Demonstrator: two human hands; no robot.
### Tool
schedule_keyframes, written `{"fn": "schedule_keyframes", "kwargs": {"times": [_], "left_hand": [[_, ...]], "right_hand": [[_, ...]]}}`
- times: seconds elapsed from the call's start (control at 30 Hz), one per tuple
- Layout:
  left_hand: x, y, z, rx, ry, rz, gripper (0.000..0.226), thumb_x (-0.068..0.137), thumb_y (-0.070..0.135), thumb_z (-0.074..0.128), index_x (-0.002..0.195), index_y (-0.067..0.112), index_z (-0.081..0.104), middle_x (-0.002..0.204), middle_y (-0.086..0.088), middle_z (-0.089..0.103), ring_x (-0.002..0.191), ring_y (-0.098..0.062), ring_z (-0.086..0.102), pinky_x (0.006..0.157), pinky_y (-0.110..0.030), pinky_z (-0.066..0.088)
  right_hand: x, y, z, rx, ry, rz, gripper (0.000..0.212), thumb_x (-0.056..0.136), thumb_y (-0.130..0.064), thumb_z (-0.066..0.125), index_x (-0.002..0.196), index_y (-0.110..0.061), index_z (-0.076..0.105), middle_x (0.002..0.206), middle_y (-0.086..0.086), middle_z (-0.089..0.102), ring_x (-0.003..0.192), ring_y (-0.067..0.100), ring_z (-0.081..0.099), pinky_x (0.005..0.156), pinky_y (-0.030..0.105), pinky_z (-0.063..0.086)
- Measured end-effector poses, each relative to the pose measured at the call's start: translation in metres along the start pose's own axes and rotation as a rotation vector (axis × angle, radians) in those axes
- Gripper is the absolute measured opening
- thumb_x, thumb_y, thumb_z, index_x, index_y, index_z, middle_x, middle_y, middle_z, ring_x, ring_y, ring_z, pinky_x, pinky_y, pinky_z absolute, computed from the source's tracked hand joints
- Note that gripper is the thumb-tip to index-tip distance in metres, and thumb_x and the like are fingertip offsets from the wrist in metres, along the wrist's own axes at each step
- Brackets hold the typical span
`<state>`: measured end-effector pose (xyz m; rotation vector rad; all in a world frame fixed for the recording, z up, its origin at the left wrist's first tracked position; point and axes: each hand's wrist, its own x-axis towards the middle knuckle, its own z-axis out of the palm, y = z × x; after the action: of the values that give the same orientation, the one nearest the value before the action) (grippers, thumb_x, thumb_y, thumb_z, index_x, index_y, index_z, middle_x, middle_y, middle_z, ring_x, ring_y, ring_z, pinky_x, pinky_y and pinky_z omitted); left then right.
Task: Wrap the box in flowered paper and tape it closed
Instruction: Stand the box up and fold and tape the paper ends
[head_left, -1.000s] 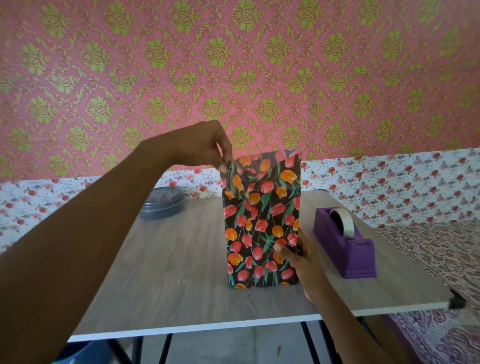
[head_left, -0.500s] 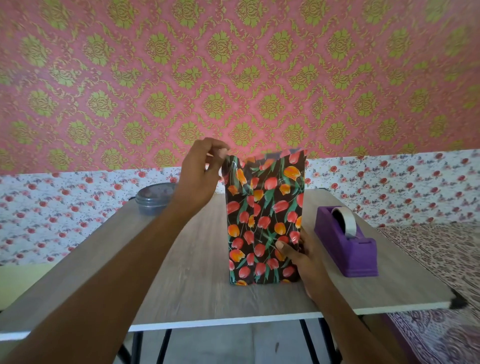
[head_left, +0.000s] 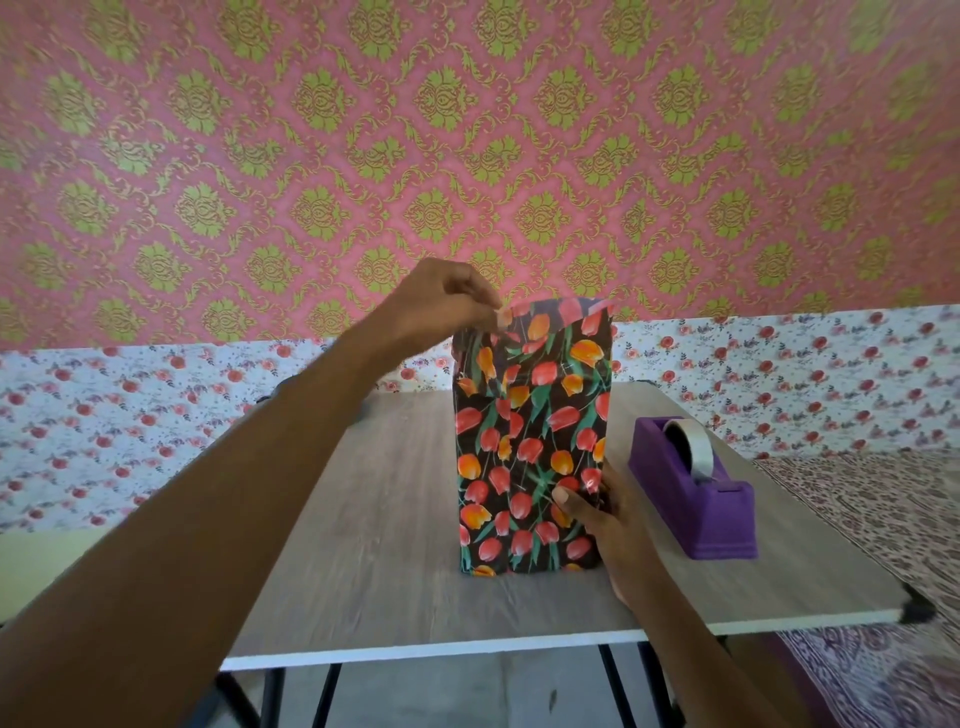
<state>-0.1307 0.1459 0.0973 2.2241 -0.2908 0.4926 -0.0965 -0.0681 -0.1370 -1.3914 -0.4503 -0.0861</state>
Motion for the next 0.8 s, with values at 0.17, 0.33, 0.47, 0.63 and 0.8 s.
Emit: {"fn": "schedule_keyframes", "kwargs": {"times": [0.17, 0.33, 0.47, 0.63, 0.8], "left_hand": [[0.019, 0.029, -0.015, 0.386, -0.274, -0.05, 0.023, 0.076, 0.01, 0.082, 0.096, 0.019, 0.075, 0.088, 0.0, 0.076, 0.092, -0.018, 0.07, 0.082, -0.036, 0.052], [0.028, 0.033, -0.006, 0.564, -0.029, 0.02, 0.007, 0.082, 0.004, 0.074, 0.089, 0.003, 0.075, 0.078, -0.006, 0.069, 0.075, -0.023, 0.068, 0.055, -0.032, 0.053], [0.032, 0.014, -0.005, 0.36, 0.299, -0.044, 0.007, 0.081, -0.008, 0.065, 0.081, -0.007, 0.072, 0.078, -0.021, 0.07, 0.058, -0.02, 0.068, 0.057, -0.036, 0.063], [0.02, -0.002, -0.004, -0.034, 0.387, -0.095, 0.013, 0.085, -0.006, 0.063, 0.087, 0.006, 0.067, 0.085, -0.016, 0.07, 0.064, -0.02, 0.073, 0.055, -0.029, 0.058], [-0.019, -0.022, 0.027, -0.07, 0.653, -0.03, 0.007, 0.091, 0.008, 0.052, 0.092, 0.011, 0.058, 0.083, -0.009, 0.067, 0.08, -0.029, 0.067, 0.074, -0.048, 0.058]], "right_hand": [[0.001, 0.002, -0.001, 0.011, -0.004, -0.003, 0.042, 0.09, -0.013, 0.073, 0.128, -0.024, 0.061, 0.118, -0.002, 0.075, 0.108, 0.018, 0.073, 0.082, 0.03, 0.061], [0.002, 0.004, -0.002, -0.02, -0.006, -0.006, 0.049, 0.083, -0.029, 0.077, 0.129, -0.029, 0.06, 0.12, -0.003, 0.074, 0.11, 0.018, 0.072, 0.087, 0.036, 0.061], [0.002, 0.004, -0.002, -0.039, -0.008, -0.023, 0.043, 0.087, -0.025, 0.076, 0.126, -0.031, 0.06, 0.118, -0.007, 0.074, 0.109, 0.015, 0.072, 0.085, 0.03, 0.061], [0.001, 0.0, 0.0, -0.033, -0.016, -0.037, 0.044, 0.086, -0.024, 0.074, 0.126, -0.031, 0.059, 0.117, -0.009, 0.074, 0.108, 0.011, 0.071, 0.085, 0.024, 0.059], [0.001, 0.002, 0.0, -0.009, 0.004, 0.0, 0.04, 0.091, -0.014, 0.073, 0.126, -0.03, 0.06, 0.115, -0.01, 0.075, 0.106, 0.013, 0.073, 0.081, 0.025, 0.06]]}}
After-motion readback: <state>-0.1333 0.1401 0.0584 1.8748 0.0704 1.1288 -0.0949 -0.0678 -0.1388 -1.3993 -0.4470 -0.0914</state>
